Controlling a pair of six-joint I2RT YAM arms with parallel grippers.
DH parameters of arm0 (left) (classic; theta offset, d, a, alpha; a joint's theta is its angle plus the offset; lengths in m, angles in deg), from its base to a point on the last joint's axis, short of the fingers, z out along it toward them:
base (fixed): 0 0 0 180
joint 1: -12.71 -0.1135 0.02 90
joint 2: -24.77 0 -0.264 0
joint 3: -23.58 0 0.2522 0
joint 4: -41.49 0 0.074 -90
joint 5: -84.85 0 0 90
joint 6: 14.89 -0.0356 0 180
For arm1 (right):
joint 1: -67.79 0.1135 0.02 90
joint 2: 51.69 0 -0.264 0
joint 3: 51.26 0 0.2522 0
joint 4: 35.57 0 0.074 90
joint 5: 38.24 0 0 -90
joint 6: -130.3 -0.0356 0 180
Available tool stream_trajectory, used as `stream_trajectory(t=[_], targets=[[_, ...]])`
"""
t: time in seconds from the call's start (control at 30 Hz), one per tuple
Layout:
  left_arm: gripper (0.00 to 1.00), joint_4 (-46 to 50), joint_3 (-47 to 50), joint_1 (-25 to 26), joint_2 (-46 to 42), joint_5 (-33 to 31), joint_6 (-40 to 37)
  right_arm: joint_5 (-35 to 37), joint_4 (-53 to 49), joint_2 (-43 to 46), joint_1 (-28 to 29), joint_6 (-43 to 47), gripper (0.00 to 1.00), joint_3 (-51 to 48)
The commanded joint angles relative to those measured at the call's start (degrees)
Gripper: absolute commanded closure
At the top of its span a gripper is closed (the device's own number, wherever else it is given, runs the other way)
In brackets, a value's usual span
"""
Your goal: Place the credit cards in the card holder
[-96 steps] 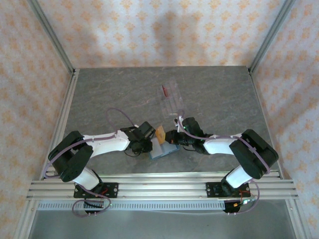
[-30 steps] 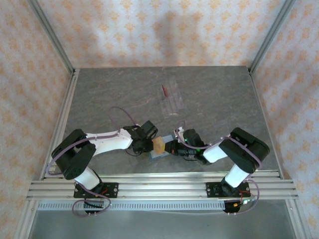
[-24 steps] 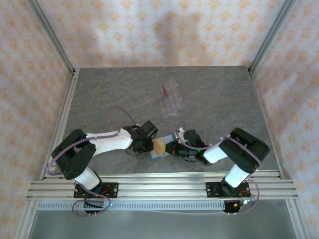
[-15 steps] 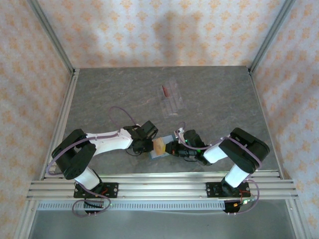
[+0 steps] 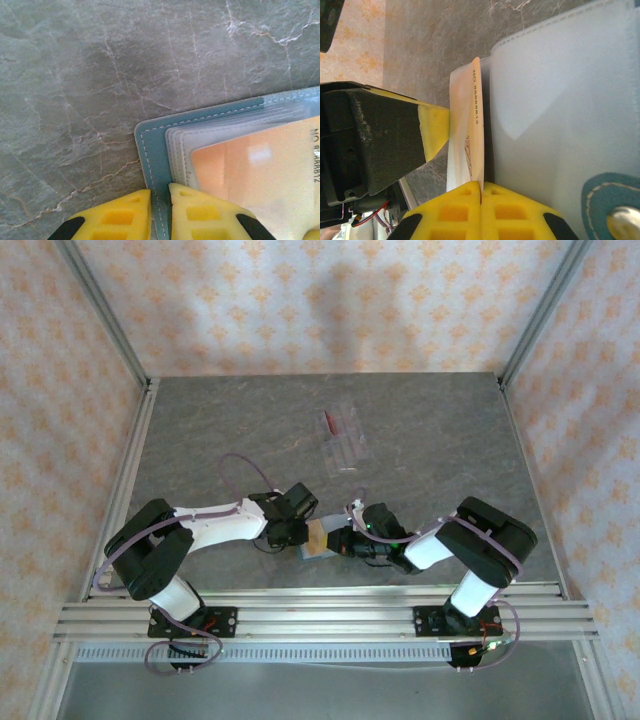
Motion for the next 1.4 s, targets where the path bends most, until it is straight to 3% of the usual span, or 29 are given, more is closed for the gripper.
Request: stream_trajectory(t=[0.0, 0.37, 0.7, 0.9, 1.2, 1.37], targets=[[0.84, -1.1, 0.9, 1.5, 4.0, 1.6, -0.7, 1.1, -4.4, 0.0, 1.1, 0.9, 0.89, -0.7], [0.84, -1.2, 1.4, 1.5, 3.8, 1.4, -0.6, 0.7, -16.5, 9.2, 1.1, 3.7, 0.69, 2.7], [0.84, -1.4, 1.5, 1.5, 3.8, 1.4, -0.6, 4.3, -34.5, 15.1, 1.1, 10.2, 0.64, 8.1], [0.84, -1.5, 1.8, 1.5, 3.4, 1.3, -0.5, 4.6, -39.7, 13.4, 1.1, 12.8, 0.62, 11.1], [0.84, -1.4, 2.0, 1.5, 3.2, 1.2, -0.5, 6.0, -41.1, 13.9, 1.1, 13.8, 0.69, 12.6], [0.84, -1.4, 2.0, 1.5, 3.2, 1.2, -0.4, 6.7, -42.6, 13.5, 1.1, 14.5, 0.86, 13.9]])
